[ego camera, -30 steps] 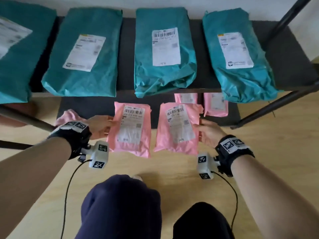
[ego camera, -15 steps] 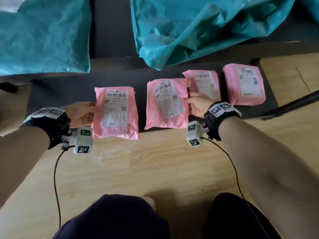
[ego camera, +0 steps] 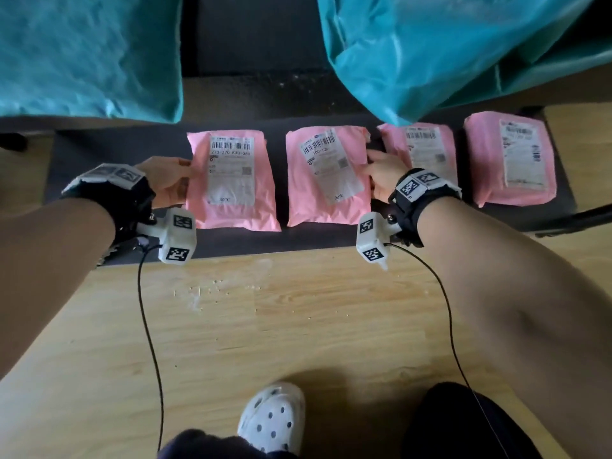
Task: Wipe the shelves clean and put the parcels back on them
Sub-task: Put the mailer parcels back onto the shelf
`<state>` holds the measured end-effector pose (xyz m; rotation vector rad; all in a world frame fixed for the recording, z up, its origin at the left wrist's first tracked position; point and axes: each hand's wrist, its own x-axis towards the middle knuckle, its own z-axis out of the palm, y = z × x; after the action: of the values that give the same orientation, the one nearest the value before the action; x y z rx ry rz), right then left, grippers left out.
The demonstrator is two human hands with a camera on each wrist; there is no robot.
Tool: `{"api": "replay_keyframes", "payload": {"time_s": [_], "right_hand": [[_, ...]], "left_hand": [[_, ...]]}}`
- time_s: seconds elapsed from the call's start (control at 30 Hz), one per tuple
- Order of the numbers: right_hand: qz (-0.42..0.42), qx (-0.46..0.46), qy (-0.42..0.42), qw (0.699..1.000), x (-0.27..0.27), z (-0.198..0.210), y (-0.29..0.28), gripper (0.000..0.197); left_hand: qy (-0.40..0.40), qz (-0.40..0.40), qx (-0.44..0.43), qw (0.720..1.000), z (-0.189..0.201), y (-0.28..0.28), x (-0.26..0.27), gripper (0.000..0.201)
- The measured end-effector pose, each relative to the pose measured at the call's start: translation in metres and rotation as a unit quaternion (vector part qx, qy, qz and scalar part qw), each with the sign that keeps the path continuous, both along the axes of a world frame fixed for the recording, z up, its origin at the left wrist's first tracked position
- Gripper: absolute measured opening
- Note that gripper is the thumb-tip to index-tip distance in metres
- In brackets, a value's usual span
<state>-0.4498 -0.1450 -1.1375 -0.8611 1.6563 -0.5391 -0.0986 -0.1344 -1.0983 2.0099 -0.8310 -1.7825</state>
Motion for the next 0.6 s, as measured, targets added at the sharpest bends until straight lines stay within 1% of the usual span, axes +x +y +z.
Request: {"api": "replay_keyframes", "payload": {"time_s": [0.07, 0.17, 0.23, 0.3, 0.4, 0.47, 0.53, 0.6], "right_hand": [[0.017, -0.008, 0.041, 0.999, 0.002, -0.001, -0.004, 0.035], [0.081, -0.007, 0.121, 0.989, 0.004, 0.006, -0.003, 0.047], [0.089, -0.006, 0.127, 0.988, 0.004, 0.013, 0.0, 0.05], [0.072, -0.007, 0.114, 0.991, 0.001, 0.017, 0.005, 0.049], [0.059, -0.008, 0.101, 0.993, -0.002, 0.034, 0.02, 0.042], [0.071, -0.019, 0.112, 0.991, -0.003, 0.051, 0.035, 0.041], [0.086, -0.031, 0.136, 0.987, -0.004, 0.066, 0.05, 0.042], [0.092, -0.026, 0.14, 0.986, -0.003, 0.083, 0.069, 0.041]], "left_hand": [[-0.011, 0.018, -0.008, 1.0, -0.003, -0.002, -0.002, 0.036], [-0.03, 0.042, -0.025, 0.998, -0.005, -0.003, -0.004, 0.037], [-0.041, 0.054, -0.03, 0.997, -0.003, -0.001, -0.004, 0.036], [-0.046, 0.053, -0.028, 0.997, 0.0, 0.003, -0.003, 0.036], [-0.072, 0.004, -0.029, 0.997, 0.01, 0.013, -0.005, 0.038], [-0.128, -0.053, -0.036, 0.99, 0.019, 0.025, -0.009, 0.037], [-0.229, -0.133, -0.058, 0.963, 0.032, 0.039, -0.012, 0.035], [-0.289, -0.198, -0.065, 0.934, 0.048, 0.057, -0.016, 0.037]]}}
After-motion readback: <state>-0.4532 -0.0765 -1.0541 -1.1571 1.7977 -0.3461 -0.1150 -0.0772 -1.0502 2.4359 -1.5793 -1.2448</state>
